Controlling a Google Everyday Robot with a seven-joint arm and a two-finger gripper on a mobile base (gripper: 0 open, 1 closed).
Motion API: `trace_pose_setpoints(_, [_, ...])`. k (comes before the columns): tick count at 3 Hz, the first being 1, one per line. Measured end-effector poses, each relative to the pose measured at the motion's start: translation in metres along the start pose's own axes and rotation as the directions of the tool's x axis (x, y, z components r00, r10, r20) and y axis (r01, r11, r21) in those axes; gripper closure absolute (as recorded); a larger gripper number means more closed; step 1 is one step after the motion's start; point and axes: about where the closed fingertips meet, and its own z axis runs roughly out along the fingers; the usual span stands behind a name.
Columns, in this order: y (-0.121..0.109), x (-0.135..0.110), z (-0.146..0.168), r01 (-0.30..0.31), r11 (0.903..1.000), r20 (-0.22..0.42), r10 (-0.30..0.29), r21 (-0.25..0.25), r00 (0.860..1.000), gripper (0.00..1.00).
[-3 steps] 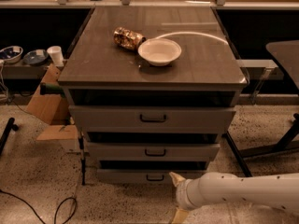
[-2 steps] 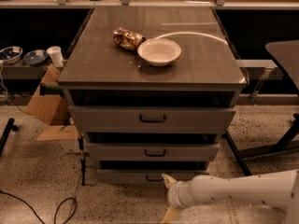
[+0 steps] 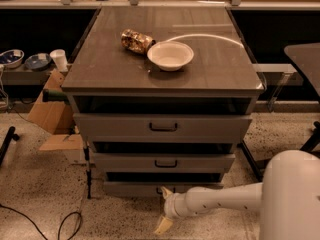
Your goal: Open bottom drawer
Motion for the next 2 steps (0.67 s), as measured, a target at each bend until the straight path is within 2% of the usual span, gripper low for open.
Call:
trace_pose_setpoints(1, [-0.019, 0.018, 0.044, -0.064, 0.9980, -0.007, 0.064, 0.007, 0.998, 0.00])
trace_pose_setpoints(2, [-0.026, 0.036, 0.058, -0.105, 0.9942, -0.044, 0.106, 0.023, 0.993, 0.00])
